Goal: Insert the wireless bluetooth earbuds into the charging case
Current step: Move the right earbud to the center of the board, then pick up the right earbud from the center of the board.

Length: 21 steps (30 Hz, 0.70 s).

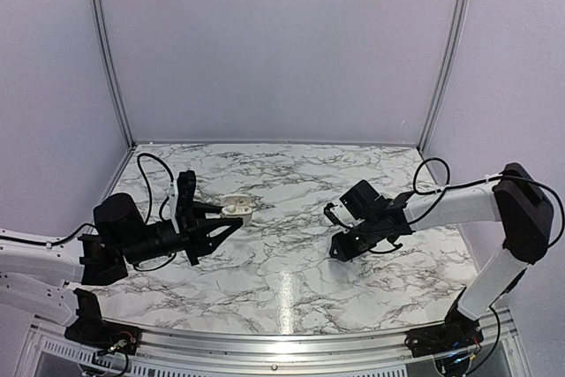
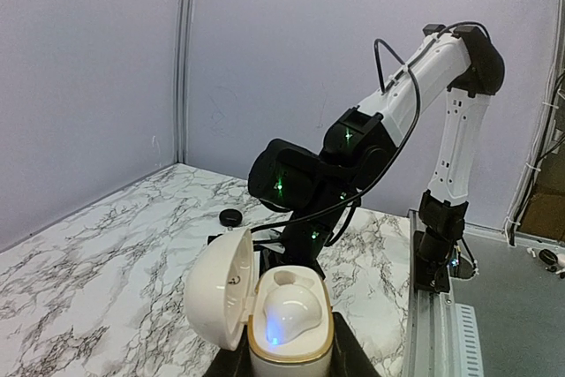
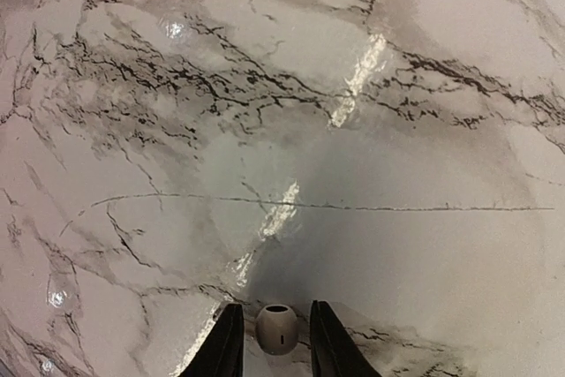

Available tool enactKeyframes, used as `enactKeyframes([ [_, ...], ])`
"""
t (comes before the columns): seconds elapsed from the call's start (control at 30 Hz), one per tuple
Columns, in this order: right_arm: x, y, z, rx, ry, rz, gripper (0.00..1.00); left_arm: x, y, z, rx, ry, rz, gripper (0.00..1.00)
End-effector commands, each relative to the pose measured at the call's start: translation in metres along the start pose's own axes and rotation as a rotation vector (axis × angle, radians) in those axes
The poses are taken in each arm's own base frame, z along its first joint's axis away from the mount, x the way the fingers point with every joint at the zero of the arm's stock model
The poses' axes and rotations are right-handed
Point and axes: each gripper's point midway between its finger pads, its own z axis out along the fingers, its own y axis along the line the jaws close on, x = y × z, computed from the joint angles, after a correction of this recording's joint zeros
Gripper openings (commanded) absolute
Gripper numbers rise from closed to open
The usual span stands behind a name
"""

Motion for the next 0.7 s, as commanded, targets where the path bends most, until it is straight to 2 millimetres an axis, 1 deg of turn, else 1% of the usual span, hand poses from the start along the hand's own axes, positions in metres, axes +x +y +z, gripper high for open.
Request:
enactKeyframes([
  [0.0,-0.018,0.01,-0.015,-0.053,-0.08,-0.001,0.29,-0.008,0.001,-0.002,-0.007,-0.032,0.001,0.0],
  [0.07,-0.02,0.007,-0.017,-0.042,-0.085,0.004,0.29,-0.009,0.001,-0.002,-0.006,-0.034,0.002,0.0],
  [0.27,-0.01,0.001,-0.012,-0.02,-0.052,0.008,0.29,-0.011,0.002,-0.002,-0.009,-0.037,0.007,0.0],
  [0.67,0.002,-0.009,0.001,0.029,-0.005,0.014,0.27,-0.011,0.001,-0.002,-0.006,-0.036,0.006,0.0],
])
